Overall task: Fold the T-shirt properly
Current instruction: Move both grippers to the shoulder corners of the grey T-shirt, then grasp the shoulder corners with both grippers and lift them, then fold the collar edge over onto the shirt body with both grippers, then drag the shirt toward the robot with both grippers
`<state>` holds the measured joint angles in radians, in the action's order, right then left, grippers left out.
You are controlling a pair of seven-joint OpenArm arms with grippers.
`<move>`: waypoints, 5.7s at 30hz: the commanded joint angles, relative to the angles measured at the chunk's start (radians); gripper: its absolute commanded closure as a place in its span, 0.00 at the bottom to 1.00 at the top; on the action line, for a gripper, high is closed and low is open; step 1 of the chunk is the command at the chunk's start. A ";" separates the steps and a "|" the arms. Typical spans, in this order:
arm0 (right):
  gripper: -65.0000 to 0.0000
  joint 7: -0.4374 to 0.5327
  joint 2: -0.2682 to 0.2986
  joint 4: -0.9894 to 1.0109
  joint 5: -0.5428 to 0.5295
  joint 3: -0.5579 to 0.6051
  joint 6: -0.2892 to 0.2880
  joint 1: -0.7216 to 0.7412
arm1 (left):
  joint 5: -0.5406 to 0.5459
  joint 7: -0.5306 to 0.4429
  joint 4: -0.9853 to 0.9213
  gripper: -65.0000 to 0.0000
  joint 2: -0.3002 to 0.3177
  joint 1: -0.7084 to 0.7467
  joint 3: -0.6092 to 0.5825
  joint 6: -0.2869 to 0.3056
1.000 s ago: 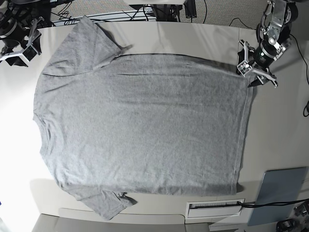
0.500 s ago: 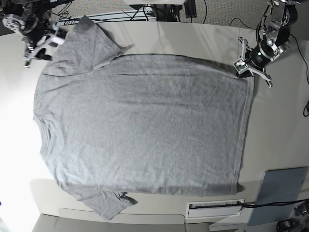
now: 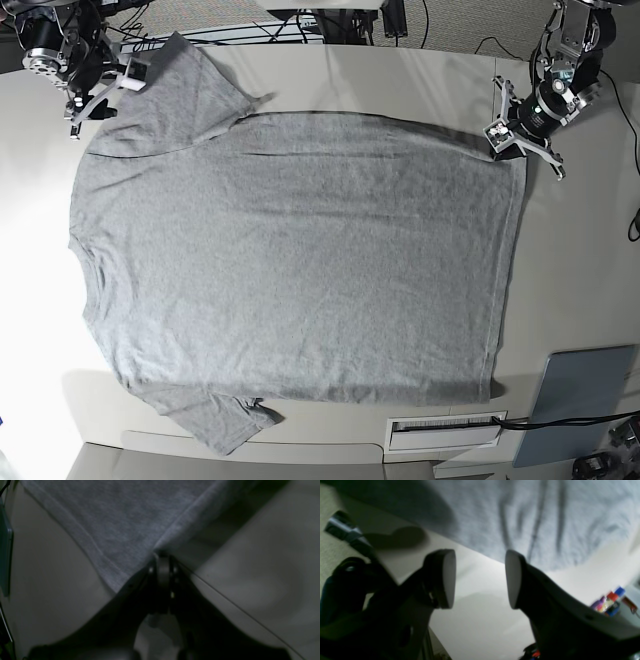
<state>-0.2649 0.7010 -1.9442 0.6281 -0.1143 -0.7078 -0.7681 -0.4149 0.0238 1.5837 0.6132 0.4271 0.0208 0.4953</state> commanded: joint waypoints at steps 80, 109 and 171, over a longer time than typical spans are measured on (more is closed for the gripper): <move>1.00 -0.347 0.091 -0.126 -0.319 -0.064 0.174 -0.014 | 0.418 0.257 0.189 1.00 0.013 0.278 0.217 0.066; 1.00 -0.338 0.041 0.121 -0.321 0.187 0.272 0.455 | 0.419 0.298 0.139 1.00 -0.020 -0.066 0.184 -0.032; 1.00 -0.433 -0.164 0.264 -0.613 0.123 0.666 0.439 | 0.823 0.422 -0.027 1.00 -0.142 -0.167 0.184 -0.206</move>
<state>-0.7162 0.5179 -1.6646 0.0002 0.0204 -0.0528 -0.3370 0.4004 0.4702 1.5459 0.4522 0.2695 0.1974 0.2882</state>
